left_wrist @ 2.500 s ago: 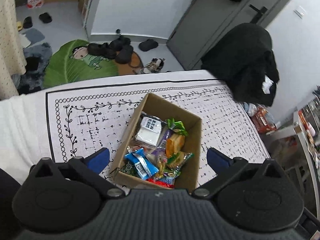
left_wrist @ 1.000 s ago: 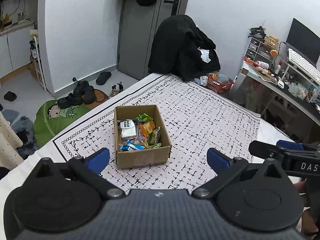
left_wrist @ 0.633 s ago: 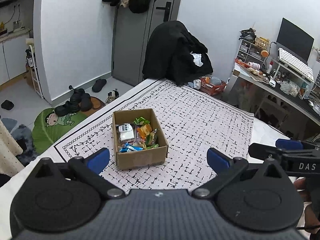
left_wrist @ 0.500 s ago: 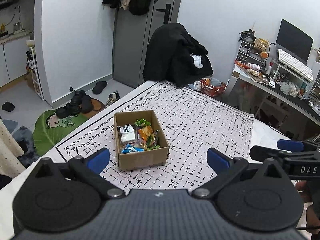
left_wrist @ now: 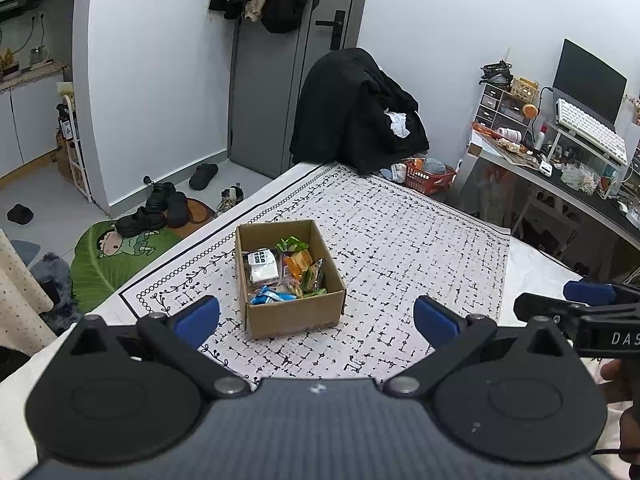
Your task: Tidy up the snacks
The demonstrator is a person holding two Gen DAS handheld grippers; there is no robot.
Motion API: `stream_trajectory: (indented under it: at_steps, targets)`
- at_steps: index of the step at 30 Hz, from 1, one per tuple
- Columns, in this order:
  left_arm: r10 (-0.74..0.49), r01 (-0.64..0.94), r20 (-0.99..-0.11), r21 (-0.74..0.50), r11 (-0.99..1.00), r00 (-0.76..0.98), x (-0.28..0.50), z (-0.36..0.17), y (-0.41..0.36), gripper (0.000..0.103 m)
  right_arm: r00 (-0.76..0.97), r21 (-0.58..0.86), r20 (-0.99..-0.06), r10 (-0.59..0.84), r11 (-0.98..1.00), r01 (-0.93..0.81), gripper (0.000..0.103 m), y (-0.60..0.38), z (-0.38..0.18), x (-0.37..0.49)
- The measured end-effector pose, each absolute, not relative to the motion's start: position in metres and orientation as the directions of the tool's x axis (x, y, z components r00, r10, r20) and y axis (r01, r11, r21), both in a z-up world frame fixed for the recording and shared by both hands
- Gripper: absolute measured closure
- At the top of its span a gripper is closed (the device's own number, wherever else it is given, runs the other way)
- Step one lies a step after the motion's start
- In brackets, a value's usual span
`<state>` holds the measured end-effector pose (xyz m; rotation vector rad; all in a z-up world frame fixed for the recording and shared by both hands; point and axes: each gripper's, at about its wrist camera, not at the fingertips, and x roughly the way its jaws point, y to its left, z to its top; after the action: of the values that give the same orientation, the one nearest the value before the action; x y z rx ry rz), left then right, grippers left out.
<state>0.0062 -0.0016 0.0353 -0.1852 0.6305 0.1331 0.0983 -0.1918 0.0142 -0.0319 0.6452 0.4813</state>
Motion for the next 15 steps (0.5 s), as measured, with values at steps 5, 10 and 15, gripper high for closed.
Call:
stream_trajectory:
  at_steps: [5, 10, 15]
  targets:
    - [0.069, -0.18, -0.601, -0.128, 0.975, 0.796, 0.0047, 0.0331, -0.0009, 0.0, 0.694, 0.122, -0.586, 0.418, 0.893, -0.434, 0.0, -0.1925, 0.0139, 0.0994]
    - [0.069, -0.181, -0.601, -0.128, 0.975, 0.796, 0.0047, 0.033, -0.0012, 0.0, 0.694, 0.122, -0.587, 0.417, 0.893, -0.433, 0.0, -0.1928, 0.0139, 0.0998]
    - [0.069, -0.18, -0.601, -0.127, 0.975, 0.796, 0.0049, 0.0331, -0.0013, 0.0, 0.695, 0.119, -0.587, 0.415, 0.894, -0.432, 0.0, -0.193, 0.0134, 0.1002]
